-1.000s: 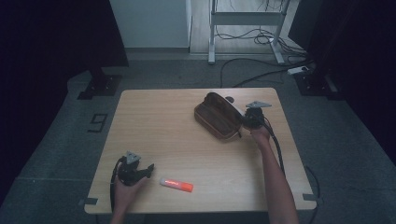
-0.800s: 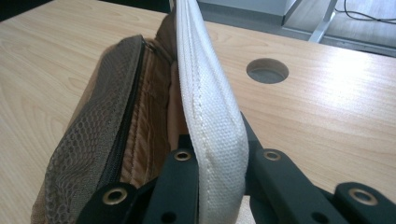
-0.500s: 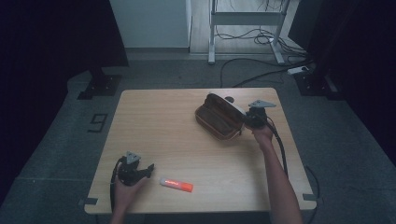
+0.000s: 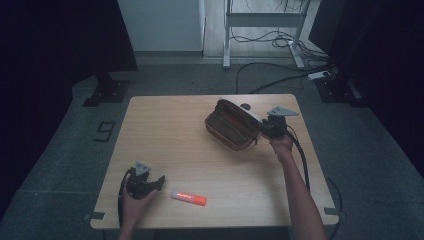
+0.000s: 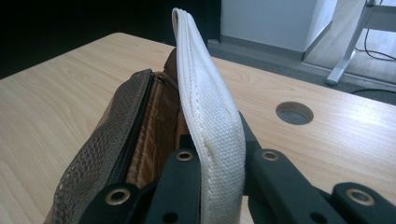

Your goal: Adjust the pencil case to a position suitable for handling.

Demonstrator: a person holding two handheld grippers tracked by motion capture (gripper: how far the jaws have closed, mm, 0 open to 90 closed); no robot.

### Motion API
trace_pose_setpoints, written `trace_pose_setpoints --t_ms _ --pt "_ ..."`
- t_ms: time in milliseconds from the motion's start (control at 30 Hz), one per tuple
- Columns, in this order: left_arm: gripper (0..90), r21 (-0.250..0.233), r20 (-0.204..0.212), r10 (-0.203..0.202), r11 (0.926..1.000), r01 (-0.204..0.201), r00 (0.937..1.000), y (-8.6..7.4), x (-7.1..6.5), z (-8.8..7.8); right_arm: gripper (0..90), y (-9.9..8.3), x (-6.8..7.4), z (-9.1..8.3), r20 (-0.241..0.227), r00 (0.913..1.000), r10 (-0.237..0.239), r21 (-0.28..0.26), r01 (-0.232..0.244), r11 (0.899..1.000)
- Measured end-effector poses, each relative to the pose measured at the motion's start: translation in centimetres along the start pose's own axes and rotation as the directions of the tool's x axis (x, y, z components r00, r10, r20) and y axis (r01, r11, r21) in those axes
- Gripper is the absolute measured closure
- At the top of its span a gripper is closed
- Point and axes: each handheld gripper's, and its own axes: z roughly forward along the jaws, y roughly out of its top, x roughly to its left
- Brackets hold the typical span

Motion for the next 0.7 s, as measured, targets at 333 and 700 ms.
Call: trace_pose_setpoints --t_ms 333,700 --pt "27.1 0.001 0.0 0.0 1.0 0.0 1.0 0.0 0.0 0.0 83.5 0.2 0.9 -1.2 -0.036 0.9993 0.009 -0.055 -0.011 0.998" --pt "27.1 -0.001 0.001 -0.002 1.0 0.002 1.0 0.0 0.0 0.0 83.5 0.0 1.9 -2.5 -0.045 0.999 -0.004 -0.053 0.002 0.999"
